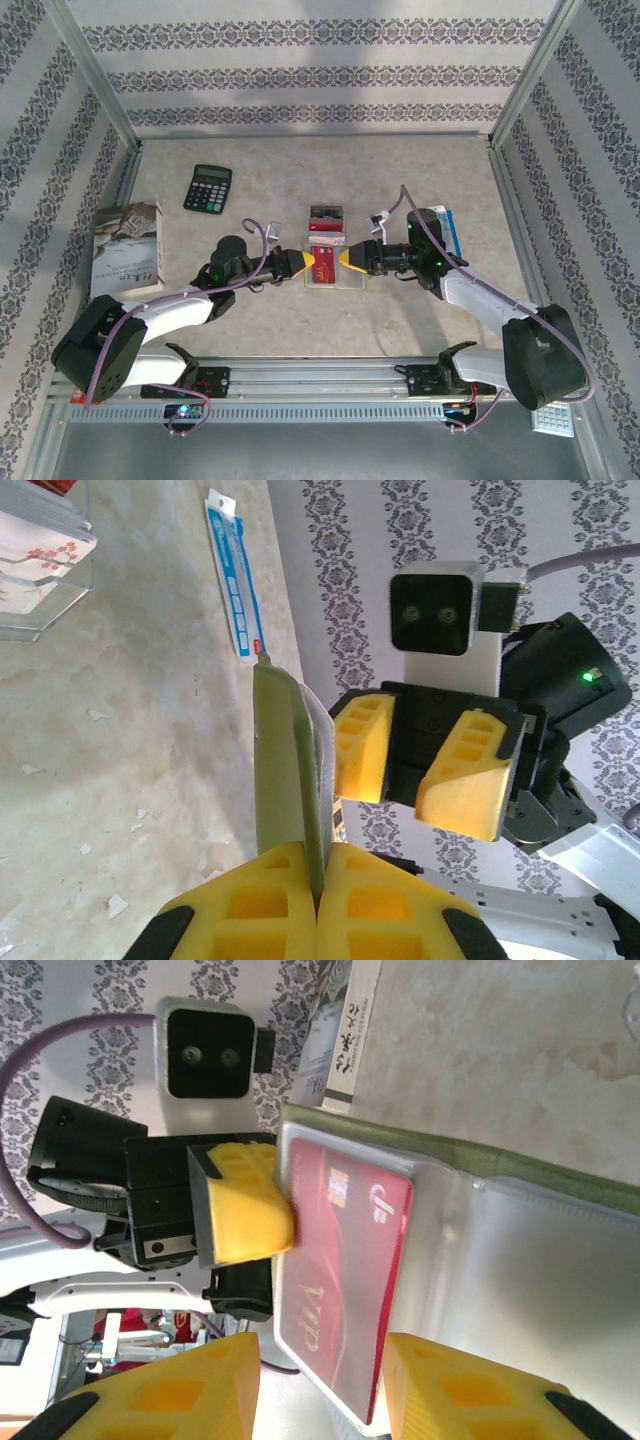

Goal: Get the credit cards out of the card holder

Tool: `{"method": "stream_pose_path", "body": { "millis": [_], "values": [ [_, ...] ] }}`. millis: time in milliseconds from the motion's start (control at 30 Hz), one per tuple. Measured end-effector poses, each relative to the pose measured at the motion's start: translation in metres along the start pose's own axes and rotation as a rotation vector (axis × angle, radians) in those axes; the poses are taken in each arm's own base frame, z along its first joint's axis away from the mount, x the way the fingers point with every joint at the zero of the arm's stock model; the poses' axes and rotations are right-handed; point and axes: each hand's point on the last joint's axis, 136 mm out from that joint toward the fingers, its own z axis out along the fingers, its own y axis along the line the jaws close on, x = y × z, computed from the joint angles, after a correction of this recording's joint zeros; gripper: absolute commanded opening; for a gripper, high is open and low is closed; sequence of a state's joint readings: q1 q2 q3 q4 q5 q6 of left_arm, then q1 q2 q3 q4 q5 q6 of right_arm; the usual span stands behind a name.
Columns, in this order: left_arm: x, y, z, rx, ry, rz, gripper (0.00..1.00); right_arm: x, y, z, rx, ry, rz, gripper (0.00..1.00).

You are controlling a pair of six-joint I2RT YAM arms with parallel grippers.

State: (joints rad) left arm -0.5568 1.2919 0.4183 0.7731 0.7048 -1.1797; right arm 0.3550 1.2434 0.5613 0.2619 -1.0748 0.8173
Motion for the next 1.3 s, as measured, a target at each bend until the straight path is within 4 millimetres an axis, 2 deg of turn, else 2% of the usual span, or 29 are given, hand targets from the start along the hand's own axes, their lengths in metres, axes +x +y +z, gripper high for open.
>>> {"method": "stream_pose_path", "body": {
  "millis": [433,933,1300],
  "values": [
    [-0.001,-0.003,0.0,0.012,-0.002,0.009,0.0,0.012,-0.004,0.015,0.001,0.054,0.018,0.4],
    [-0.003,-0.006,0.0,0.021,-0.014,0.018,0.0,0.006,-0.001,0.022,-0.014,0.048,0.049,0.39],
    [-0.011,-0.016,-0.001,0.057,-0.051,0.04,0.0,-0.003,0.005,0.021,-0.045,0.006,0.07,0.35]
  ]
}}
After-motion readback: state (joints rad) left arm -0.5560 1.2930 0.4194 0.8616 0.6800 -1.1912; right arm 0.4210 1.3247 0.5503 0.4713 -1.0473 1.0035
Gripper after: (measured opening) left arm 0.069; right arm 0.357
